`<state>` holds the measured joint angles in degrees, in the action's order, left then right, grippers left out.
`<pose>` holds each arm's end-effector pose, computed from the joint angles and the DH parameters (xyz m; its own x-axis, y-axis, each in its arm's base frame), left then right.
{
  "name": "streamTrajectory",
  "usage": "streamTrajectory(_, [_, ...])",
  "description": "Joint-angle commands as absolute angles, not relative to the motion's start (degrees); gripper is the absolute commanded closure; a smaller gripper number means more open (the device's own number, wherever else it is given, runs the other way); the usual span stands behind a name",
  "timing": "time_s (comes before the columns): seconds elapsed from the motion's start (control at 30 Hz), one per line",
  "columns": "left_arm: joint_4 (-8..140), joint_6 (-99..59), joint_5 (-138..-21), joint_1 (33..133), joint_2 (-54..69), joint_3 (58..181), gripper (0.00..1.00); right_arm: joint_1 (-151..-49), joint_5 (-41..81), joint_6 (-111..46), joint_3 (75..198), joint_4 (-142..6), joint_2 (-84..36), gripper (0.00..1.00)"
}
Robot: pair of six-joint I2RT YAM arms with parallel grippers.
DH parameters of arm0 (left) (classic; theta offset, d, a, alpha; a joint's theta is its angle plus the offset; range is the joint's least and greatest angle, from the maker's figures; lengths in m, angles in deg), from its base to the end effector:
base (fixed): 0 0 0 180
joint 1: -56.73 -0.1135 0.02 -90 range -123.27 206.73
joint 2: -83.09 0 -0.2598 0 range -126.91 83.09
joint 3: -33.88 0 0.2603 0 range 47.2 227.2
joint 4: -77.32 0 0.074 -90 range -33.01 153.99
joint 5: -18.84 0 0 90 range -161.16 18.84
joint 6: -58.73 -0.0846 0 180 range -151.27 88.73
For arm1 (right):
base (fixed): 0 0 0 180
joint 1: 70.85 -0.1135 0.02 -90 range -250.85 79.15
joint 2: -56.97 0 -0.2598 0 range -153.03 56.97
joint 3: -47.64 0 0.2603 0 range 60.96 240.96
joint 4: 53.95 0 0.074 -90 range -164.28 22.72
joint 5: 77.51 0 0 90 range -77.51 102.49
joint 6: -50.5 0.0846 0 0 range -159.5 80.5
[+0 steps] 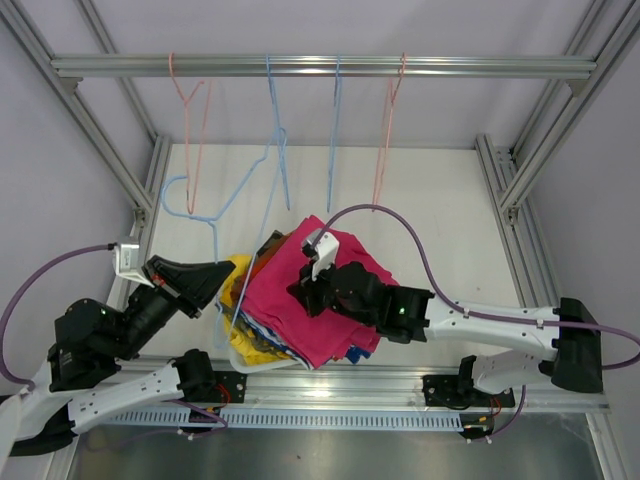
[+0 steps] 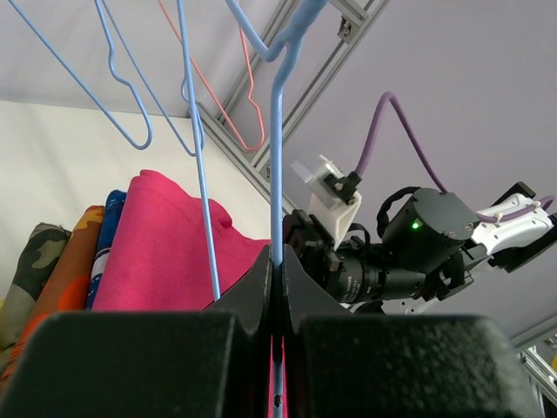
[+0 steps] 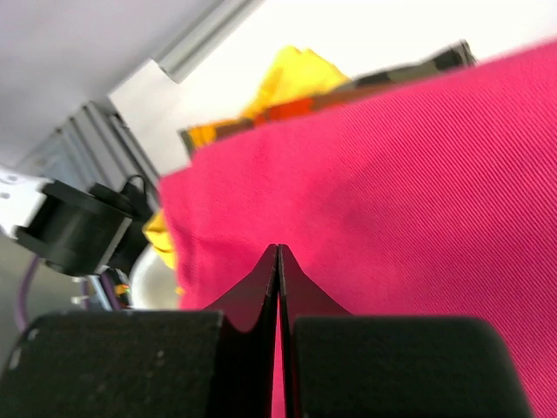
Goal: Remove the trousers from the hanger
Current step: Place the trousers in the bin.
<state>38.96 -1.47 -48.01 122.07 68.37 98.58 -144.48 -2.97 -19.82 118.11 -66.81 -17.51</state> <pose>0.0656 -0.0632 0.4094 -0.2625 -0.5234 -0.8106 0.6275 0.5456 -0.5555 0.1228 0.3381 0.3005 -0.3642 -0.0883 -0.9271 -0.7755 0.5800 0.2494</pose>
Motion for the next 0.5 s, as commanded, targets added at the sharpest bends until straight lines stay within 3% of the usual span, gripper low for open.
streamTrajectory(0.0, [40.87, -3.05, -49.8, 122.21, 66.92, 98.45, 0.99, -143.63, -5.44, -19.9, 114.76, -67.98, -17.03, 1.0])
streamTrajectory(0.47, [39.2, -9.73, -50.59, 122.21, 58.75, 106.52, 1.0, -143.1, -6.14, -17.97, 106.4, -64.55, -13.88, 1.0])
